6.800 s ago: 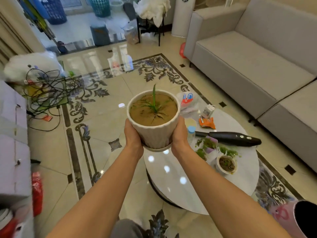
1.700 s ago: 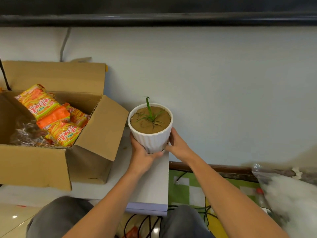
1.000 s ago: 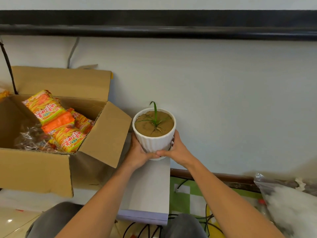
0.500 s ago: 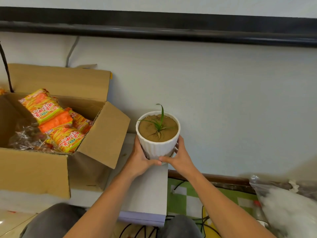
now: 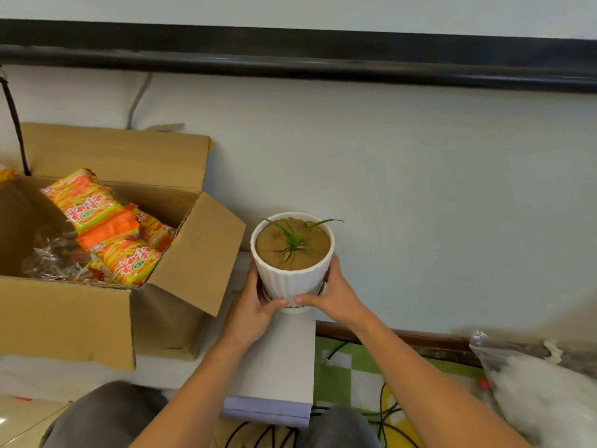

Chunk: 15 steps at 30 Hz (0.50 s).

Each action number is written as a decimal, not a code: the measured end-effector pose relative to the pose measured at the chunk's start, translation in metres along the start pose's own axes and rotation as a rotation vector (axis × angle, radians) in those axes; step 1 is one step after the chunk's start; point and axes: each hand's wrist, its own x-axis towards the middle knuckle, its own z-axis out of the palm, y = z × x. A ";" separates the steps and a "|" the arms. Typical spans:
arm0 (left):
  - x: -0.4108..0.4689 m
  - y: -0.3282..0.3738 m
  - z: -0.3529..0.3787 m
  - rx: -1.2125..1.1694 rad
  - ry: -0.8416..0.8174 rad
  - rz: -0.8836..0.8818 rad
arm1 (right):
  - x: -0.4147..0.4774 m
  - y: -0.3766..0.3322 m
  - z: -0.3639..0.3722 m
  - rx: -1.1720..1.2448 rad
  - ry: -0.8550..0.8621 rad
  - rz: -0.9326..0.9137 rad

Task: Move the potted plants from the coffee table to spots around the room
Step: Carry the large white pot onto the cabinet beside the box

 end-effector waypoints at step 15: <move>0.026 0.023 0.003 0.022 0.009 0.018 | 0.019 -0.007 0.017 0.038 0.127 -0.042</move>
